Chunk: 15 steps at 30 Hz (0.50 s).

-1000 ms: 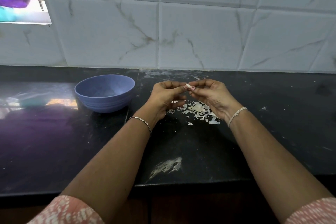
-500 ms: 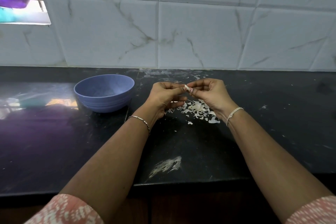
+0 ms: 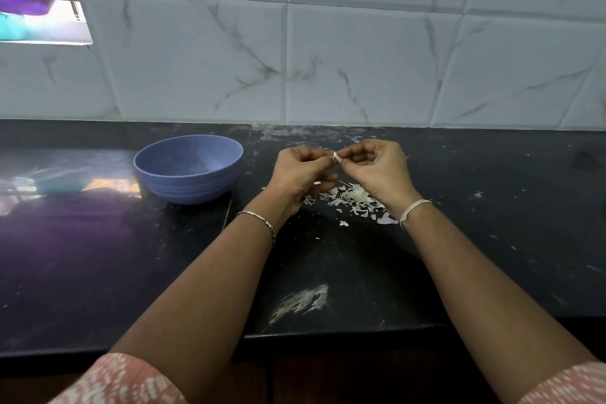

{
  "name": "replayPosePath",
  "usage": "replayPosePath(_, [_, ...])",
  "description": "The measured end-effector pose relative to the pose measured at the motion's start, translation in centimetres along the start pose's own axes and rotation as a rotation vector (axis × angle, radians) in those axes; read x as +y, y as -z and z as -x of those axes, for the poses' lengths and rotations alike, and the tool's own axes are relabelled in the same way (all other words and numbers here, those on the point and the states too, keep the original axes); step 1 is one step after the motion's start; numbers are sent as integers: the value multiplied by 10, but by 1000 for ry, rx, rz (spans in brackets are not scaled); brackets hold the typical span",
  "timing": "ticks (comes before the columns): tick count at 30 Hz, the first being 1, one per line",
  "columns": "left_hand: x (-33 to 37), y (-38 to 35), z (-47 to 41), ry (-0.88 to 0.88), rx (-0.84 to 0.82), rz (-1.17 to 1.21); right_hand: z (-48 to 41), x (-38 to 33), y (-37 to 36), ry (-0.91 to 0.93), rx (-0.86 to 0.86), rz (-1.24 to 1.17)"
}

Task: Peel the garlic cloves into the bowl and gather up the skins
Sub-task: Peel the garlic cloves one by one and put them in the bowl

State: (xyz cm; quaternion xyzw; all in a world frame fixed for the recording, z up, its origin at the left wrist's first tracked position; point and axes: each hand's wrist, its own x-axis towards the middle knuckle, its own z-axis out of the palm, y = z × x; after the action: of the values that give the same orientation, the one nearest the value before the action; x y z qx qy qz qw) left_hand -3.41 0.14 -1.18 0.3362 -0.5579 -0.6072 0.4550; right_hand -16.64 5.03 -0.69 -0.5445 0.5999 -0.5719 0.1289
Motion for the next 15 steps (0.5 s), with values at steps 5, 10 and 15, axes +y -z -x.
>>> replayPosePath(5, [-4, 0, -2, -63, -66, -116, -2, 3, 1, -117, 45, -62])
replayPosePath(10, [-4, -2, -2, -182, 12, -390, 3, -3, 2, -229, 18, -235])
replayPosePath(15, [-3, -2, -1, -239, 37, -475, 2, -3, 3, -293, -22, -279])
